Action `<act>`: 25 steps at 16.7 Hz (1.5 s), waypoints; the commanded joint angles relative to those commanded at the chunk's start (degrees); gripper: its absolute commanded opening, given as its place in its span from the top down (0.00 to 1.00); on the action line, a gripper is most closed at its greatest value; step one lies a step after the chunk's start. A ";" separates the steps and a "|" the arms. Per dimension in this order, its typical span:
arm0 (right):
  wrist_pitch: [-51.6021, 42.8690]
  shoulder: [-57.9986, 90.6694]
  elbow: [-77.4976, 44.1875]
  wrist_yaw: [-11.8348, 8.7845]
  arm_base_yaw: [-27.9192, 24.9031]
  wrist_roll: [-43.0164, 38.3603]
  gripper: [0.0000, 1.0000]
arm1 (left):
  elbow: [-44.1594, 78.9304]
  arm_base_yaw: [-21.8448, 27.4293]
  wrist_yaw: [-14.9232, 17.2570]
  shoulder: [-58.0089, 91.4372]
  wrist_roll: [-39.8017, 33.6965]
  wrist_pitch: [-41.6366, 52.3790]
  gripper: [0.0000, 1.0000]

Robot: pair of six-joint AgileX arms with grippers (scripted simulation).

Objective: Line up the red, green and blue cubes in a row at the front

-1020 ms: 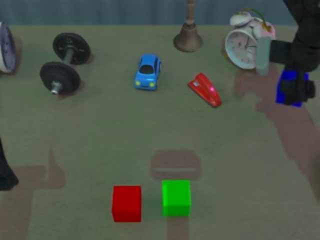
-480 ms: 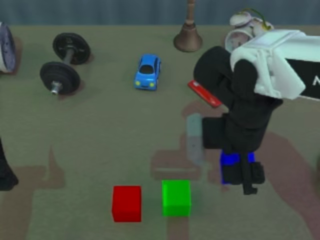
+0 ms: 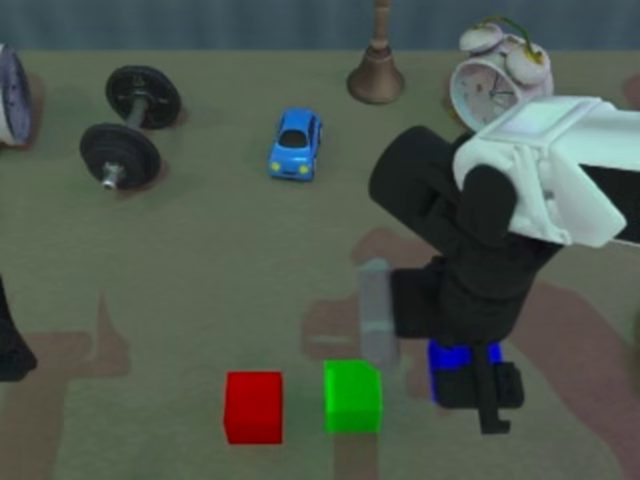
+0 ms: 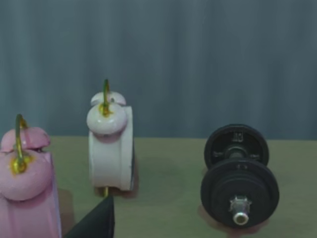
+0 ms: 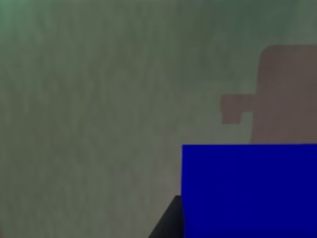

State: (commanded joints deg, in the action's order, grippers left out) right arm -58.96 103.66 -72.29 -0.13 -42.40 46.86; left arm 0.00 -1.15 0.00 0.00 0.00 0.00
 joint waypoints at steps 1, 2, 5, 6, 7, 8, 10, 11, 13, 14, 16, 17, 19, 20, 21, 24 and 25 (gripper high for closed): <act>0.19 0.06 0.14 0.00 -0.03 0.02 1.00 | 0.00 0.00 0.00 0.00 0.00 0.00 0.00; 0.97 0.34 0.66 0.02 -0.06 0.04 1.00 | 0.00 0.00 0.00 0.00 0.00 0.00 0.00; 6.60 2.37 3.84 0.05 -0.01 -0.09 1.00 | 0.00 0.00 0.00 0.00 0.00 0.00 0.00; 9.12 3.28 5.19 0.04 -0.02 -0.11 1.00 | 0.00 0.00 0.00 0.00 0.00 0.00 0.00; 11.53 4.15 6.53 0.03 -0.06 -0.10 1.00 | 0.00 0.00 0.00 0.00 0.00 0.00 0.00; 13.48 4.95 7.72 0.04 -0.10 -0.09 1.00 | 0.00 0.00 0.00 0.00 0.00 0.00 0.00; 15.54 6.00 9.16 0.07 -0.18 -0.04 1.00 | 0.00 0.00 0.00 0.00 0.00 0.00 0.00; 15.70 6.09 9.27 0.08 -0.20 -0.03 1.00 | 0.00 0.00 0.00 0.00 0.00 0.00 0.00; 15.70 6.09 9.27 0.08 -0.20 -0.03 1.00 | 0.00 0.00 0.00 0.00 0.00 0.00 0.00; 15.70 6.09 9.27 0.08 -0.20 -0.03 1.00 | 0.00 0.00 0.00 0.00 0.00 0.00 0.00; 15.70 6.09 9.27 0.08 -0.20 -0.03 0.85 | 0.00 0.00 0.00 0.00 0.00 0.00 0.00; 15.70 6.09 9.27 0.08 -0.20 -0.03 0.77 | 0.00 0.00 0.00 0.00 0.00 0.00 0.00; 15.70 6.09 9.27 0.08 -0.20 -0.03 0.62 | 0.00 0.00 0.00 0.00 0.00 0.00 0.00; 15.70 6.09 9.27 0.08 -0.20 -0.03 0.55 | 0.00 0.00 0.00 0.00 0.00 0.00 0.00; 15.70 6.09 9.27 0.08 -0.20 -0.03 0.47 | 0.00 0.00 0.00 0.00 0.00 0.00 0.00; 15.70 6.09 9.27 0.08 -0.20 -0.03 0.25 | 0.00 0.00 0.00 0.00 0.00 0.00 0.00; 15.70 6.09 9.27 0.08 -0.20 -0.03 0.17 | 0.00 0.00 0.00 0.00 0.00 0.00 0.00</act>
State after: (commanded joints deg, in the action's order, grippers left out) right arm -43.26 109.75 -63.02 -0.06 -42.60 46.83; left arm 0.00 -1.15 0.00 0.00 0.00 0.00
